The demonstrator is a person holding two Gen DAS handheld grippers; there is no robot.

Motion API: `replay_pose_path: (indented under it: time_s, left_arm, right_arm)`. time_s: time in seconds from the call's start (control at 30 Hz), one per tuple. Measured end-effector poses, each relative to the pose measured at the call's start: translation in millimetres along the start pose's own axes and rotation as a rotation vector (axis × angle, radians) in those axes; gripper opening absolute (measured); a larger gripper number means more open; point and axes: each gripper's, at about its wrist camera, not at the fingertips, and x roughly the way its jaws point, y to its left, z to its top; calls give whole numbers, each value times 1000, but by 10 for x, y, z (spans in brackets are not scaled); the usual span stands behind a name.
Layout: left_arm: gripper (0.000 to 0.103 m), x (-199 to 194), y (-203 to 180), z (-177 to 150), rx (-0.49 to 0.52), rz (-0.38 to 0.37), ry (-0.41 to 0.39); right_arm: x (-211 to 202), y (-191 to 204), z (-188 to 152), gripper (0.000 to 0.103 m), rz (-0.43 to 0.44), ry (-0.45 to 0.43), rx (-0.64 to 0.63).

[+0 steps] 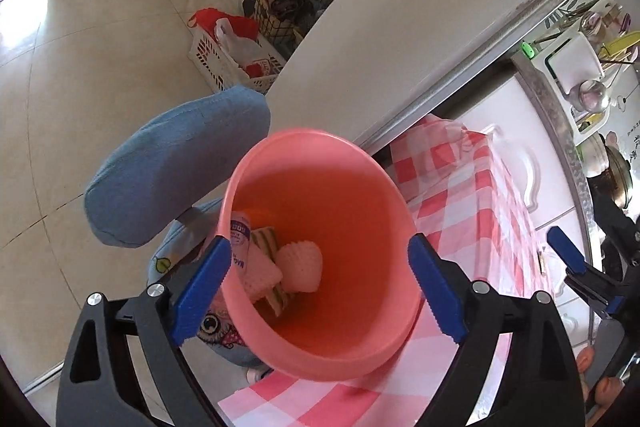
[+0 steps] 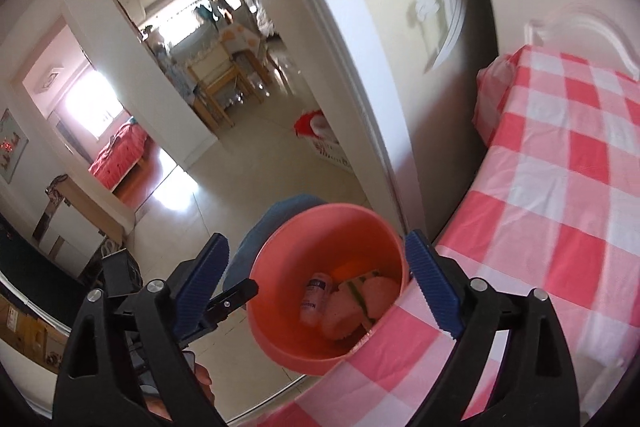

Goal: Collect trash
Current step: 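Move both tools back over the table toward the sponge and wrappers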

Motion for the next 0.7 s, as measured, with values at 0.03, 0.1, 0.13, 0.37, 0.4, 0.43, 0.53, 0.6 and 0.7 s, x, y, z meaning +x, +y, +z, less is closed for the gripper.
replay_pose_path:
  time_s: [0.03, 0.1, 0.13, 0.37, 0.4, 0.43, 0.53, 0.6, 0.7]
  left_arm:
    - [90, -31, -6, -12, -2, 0, -2]
    - [91, -73, -25, -33, -1, -3, -5]
    - [91, -90, -49, -48, 2, -1, -5]
    - [91, -125, -223, -131, 17, 5, 20]
    - [91, -144, -263, -141, 23, 2, 20]
    - [91, -156, -304, -152, 28, -1, 19]
    - [91, -211, -500, -197, 63, -14, 19]
    - [91, -244, -623, -225, 88, -22, 20]
    - [91, -284, -793, -272, 121, -36, 29]
  right_arm:
    - [-80, 2, -14, 94, -12, -13, -7]
    - [-183, -9, -30, 94, -27, -31, -20]
    - [-198, -36, -16, 94, -30, -37, -27]
    - [-600, -127, -169, 94, -91, -114, -71]
    - [-658, -155, -193, 94, -95, -125, -72]
    - [-731, -197, -223, 94, -98, -140, -68]
    - [-870, -314, -297, 94, -111, -169, -56]
    - [-945, -388, -342, 94, -115, -190, -46]
    - [-1074, -559, -411, 94, -112, -212, -11]
